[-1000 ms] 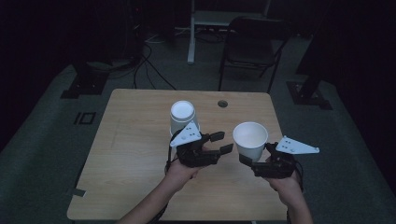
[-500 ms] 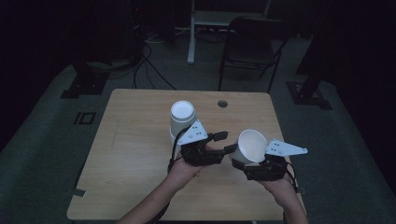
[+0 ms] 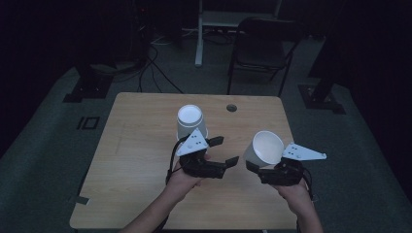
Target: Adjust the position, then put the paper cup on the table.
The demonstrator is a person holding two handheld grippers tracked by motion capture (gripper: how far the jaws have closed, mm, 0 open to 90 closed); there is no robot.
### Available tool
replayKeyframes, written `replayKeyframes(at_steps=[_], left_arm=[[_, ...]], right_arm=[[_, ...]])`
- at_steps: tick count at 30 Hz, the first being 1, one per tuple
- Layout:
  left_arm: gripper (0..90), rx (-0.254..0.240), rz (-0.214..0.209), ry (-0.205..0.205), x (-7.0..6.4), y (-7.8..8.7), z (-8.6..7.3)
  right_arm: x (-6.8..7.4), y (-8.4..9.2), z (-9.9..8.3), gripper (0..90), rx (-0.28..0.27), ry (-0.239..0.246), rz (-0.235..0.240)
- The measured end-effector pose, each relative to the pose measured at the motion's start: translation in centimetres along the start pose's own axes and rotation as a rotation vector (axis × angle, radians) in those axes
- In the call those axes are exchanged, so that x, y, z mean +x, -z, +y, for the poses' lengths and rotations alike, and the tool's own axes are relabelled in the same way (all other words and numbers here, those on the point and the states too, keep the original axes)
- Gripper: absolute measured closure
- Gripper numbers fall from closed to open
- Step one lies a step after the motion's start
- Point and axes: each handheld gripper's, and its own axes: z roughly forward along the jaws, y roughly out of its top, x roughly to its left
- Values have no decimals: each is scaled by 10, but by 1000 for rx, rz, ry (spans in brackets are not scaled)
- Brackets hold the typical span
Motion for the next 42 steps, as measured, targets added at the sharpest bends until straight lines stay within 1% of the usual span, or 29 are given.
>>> replayKeyframes(at_steps=[2,3,5,7,8,9,11,13,14,15,18,20,23,24,25,26,27,30,32,34,36,38,39,42], left_arm=[[212,-4,1,-1,0,5,-1],[211,-3,1,-5,-1,8,-2],[188,-17,6,-20,-2,15,-3],[187,-23,9,-27,-4,22,-3],[182,-23,9,-27,-4,22,-3],[182,-10,13,-44,-7,28,-3],[173,2,7,-59,-9,35,-3],[160,4,19,-69,-11,42,-4],[159,7,17,-77,-12,46,-5],[159,9,27,-82,-12,50,-6],[159,13,53,-89,-9,61,-10],[158,6,67,-74,-5,68,-13],[144,11,97,-70,1,77,-18],[129,9,111,-70,3,80,-20],[103,10,116,-63,6,83,-23],[100,14,128,-55,9,85,-25],[100,11,145,-48,12,88,-28],[100,25,187,-27,22,95,-39],[94,41,229,-26,28,99,-47],[82,51,247,4,36,103,-56],[27,65,266,36,43,106,-64],[22,68,298,58,49,109,-73],[21,73,308,69,53,111,-77],[22,86,348,84,61,116,-89]], right_arm=[[-1,0,0,209,1,-1,-6],[-1,0,0,209,3,-2,-9],[-2,1,0,209,1,-5,-11],[-4,2,-1,209,2,-6,-21],[-4,2,-1,209,2,-6,-21],[-5,2,-1,209,2,-7,-26],[-8,3,-2,209,2,-8,-54],[-11,2,-2,209,5,-8,-70],[-12,1,-2,209,7,-9,-80],[-14,0,-3,209,8,-16,-82],[-18,-3,-4,209,14,-19,-111],[-22,-6,-5,209,16,-23,-119],[-27,-11,-7,209,20,-28,-139],[-29,-13,-8,209,21,-30,-148],[-31,-14,-8,209,24,-31,-160],[-33,-16,-9,209,30,-34,-163],[-35,-18,-10,209,33,-37,-171],[-42,-23,-14,209,42,-46,-190],[-47,-27,-17,209,51,-56,-203],[-52,-32,-20,209,58,-63,-216],[-56,-37,-24,209,66,-59,-236],[-61,-42,-28,209,71,-70,-248],[-64,-45,-30,209,73,-76,-255],[-70,-54,-37,209,90,-89,-278]])
